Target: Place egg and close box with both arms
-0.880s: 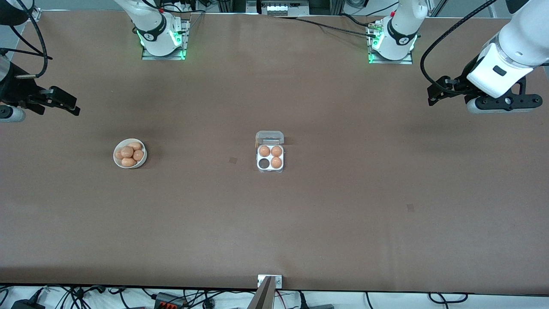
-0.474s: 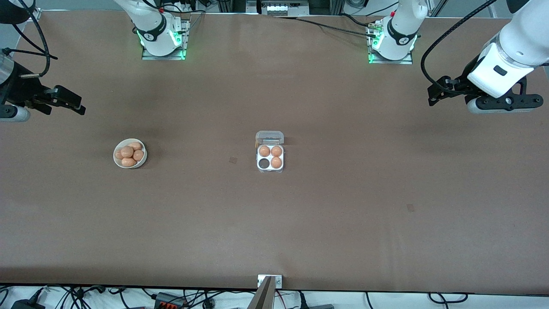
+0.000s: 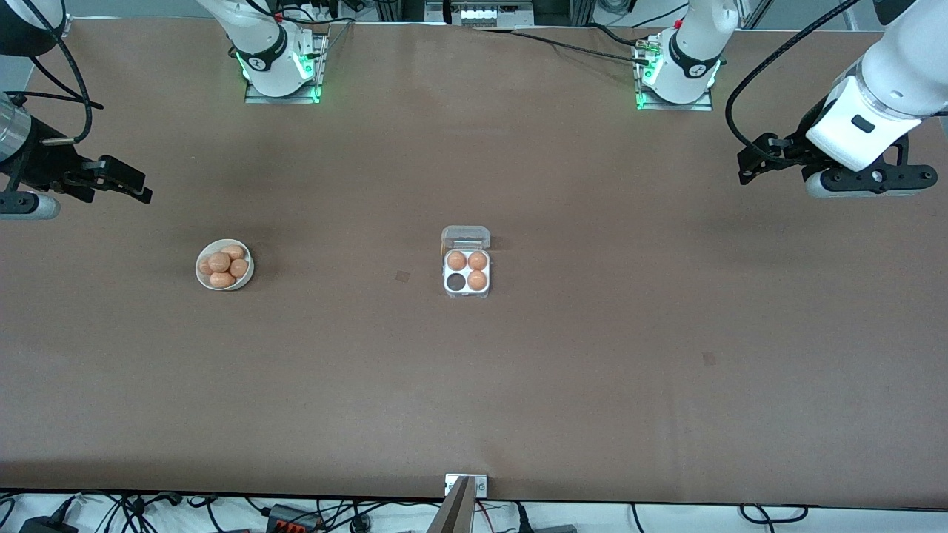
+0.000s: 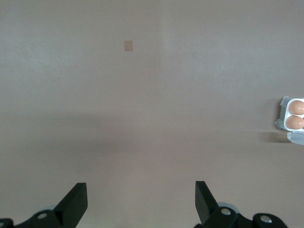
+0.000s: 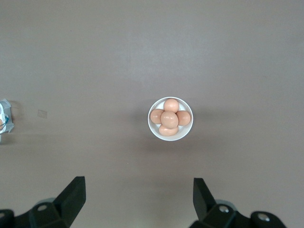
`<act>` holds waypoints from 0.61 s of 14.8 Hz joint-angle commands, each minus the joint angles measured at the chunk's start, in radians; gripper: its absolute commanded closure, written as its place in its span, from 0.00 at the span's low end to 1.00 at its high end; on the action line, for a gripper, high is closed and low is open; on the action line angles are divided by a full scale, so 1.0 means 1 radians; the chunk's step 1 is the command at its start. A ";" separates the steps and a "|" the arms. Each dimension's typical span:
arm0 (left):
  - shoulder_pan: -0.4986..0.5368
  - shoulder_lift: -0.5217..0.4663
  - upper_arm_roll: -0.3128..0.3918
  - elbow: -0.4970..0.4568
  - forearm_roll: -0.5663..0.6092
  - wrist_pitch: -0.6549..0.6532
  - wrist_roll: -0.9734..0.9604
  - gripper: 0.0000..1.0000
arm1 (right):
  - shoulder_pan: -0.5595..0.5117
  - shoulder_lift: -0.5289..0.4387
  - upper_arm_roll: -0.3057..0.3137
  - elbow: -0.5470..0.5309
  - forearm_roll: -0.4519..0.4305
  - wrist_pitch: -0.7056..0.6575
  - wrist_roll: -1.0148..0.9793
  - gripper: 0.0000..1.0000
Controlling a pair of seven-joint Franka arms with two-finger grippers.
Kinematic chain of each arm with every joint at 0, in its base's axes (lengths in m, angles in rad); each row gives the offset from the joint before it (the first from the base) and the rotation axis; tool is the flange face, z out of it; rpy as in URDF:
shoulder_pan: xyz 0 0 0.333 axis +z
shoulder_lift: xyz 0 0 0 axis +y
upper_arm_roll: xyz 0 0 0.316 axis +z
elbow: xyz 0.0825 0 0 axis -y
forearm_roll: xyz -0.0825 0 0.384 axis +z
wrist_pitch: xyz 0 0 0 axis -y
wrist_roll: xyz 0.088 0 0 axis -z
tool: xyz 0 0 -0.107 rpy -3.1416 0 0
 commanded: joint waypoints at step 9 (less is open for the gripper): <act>-0.005 0.018 -0.003 0.036 0.015 -0.015 0.016 0.00 | 0.060 0.335 0.000 0.021 -0.235 0.087 0.003 0.00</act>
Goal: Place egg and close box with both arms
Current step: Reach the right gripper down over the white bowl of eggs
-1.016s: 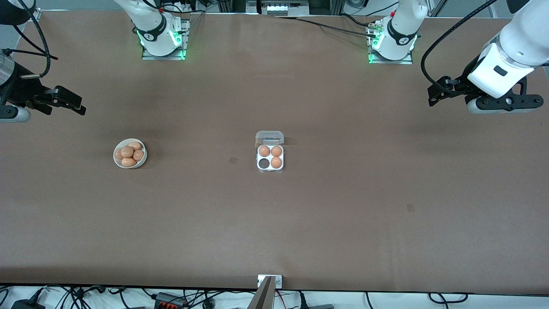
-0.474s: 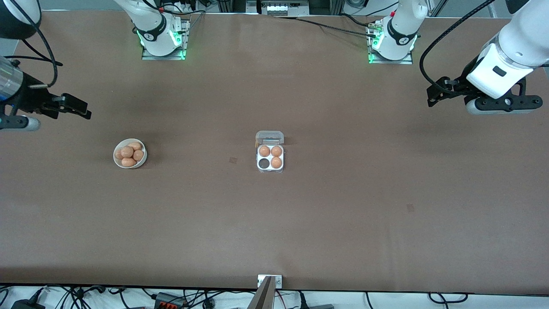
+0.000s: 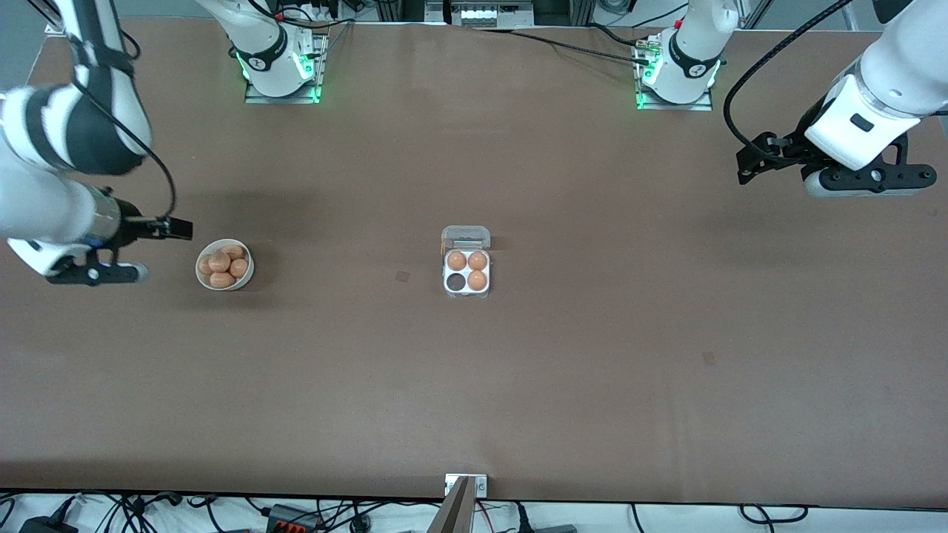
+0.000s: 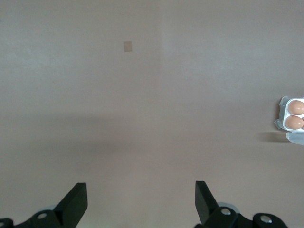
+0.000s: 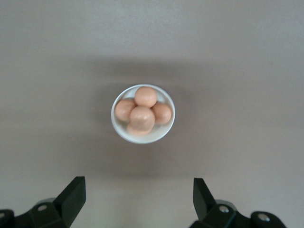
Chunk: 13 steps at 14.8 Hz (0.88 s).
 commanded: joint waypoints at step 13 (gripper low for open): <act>-0.004 0.018 -0.002 0.032 0.015 -0.016 0.015 0.00 | 0.009 0.292 -0.005 0.018 -0.108 0.079 -0.098 0.00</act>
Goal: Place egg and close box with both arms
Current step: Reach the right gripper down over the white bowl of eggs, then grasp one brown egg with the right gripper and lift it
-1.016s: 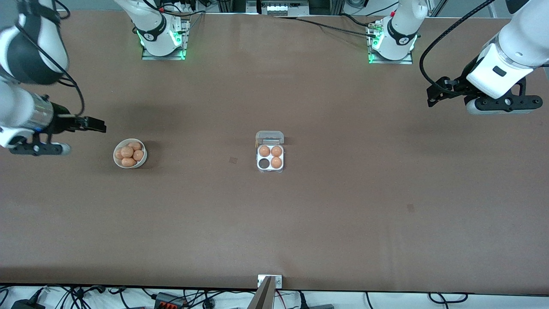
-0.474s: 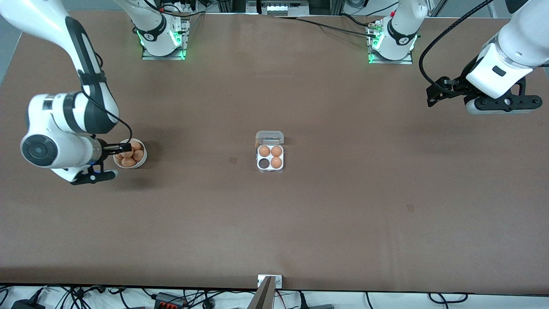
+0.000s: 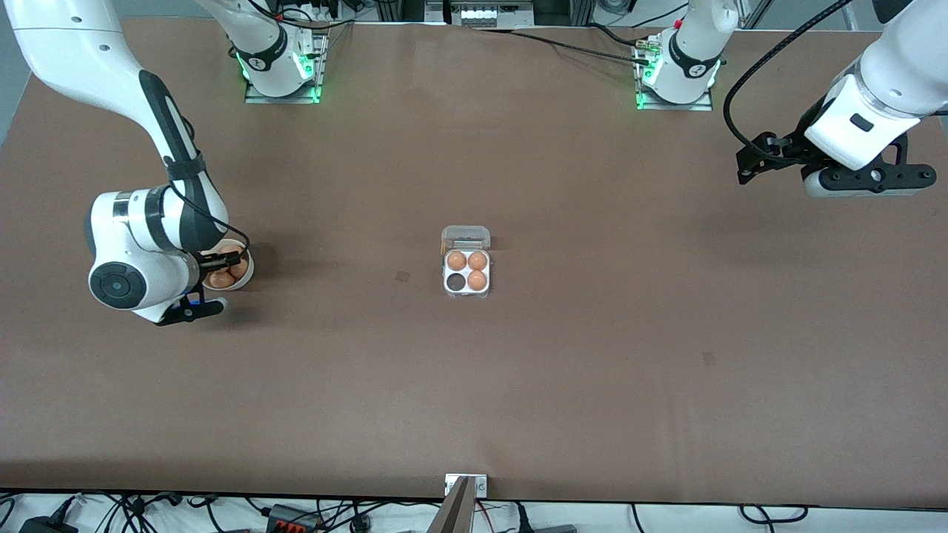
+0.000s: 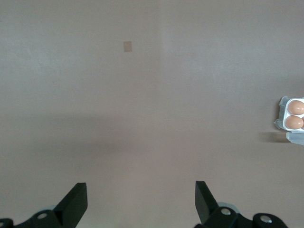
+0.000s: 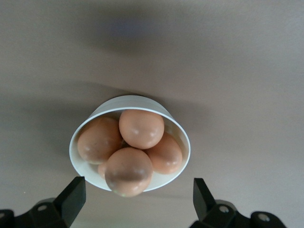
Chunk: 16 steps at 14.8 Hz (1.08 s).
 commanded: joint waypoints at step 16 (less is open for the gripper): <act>-0.013 0.017 -0.004 0.033 0.015 -0.016 0.013 0.00 | 0.029 0.018 0.002 0.029 -0.016 -0.048 0.003 0.68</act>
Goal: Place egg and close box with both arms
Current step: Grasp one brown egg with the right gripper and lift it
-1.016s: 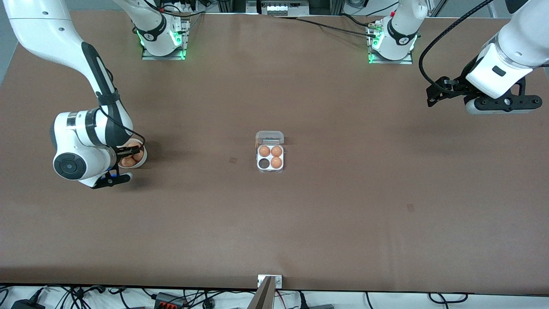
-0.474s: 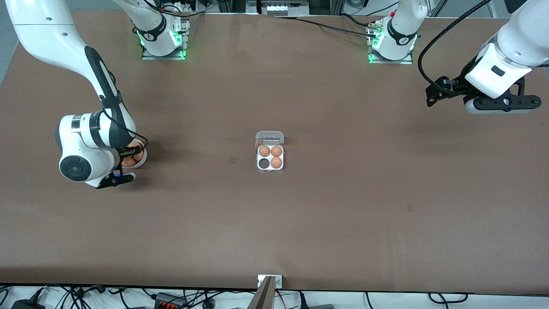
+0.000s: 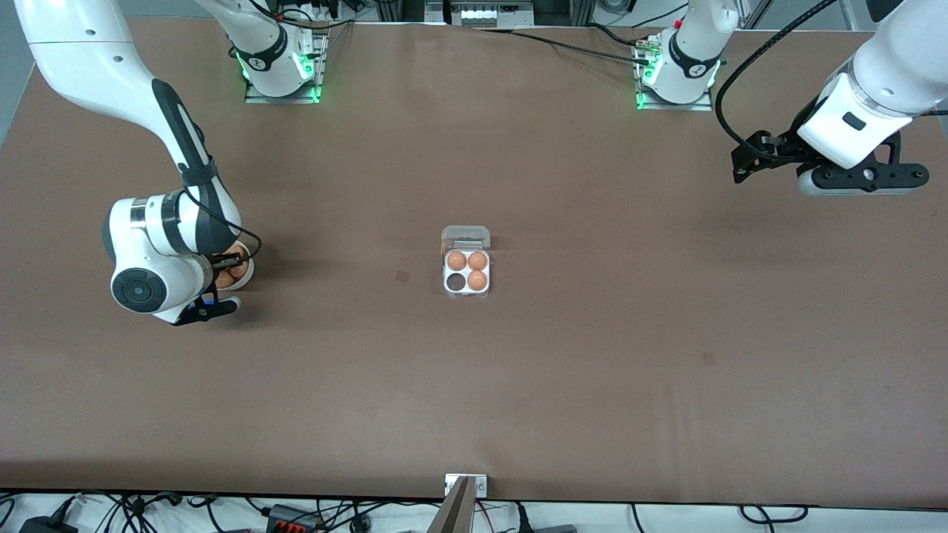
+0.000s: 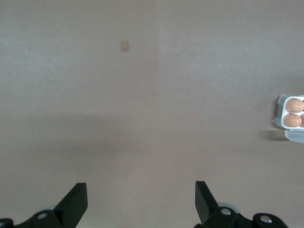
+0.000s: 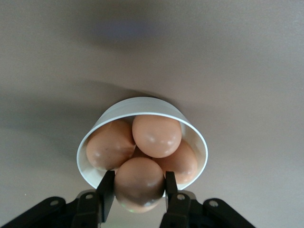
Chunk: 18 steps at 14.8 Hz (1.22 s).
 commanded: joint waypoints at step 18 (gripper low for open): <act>-0.023 0.017 -0.007 0.045 0.021 -0.016 0.016 0.00 | 0.176 -0.134 0.163 0.318 0.255 0.078 0.263 0.66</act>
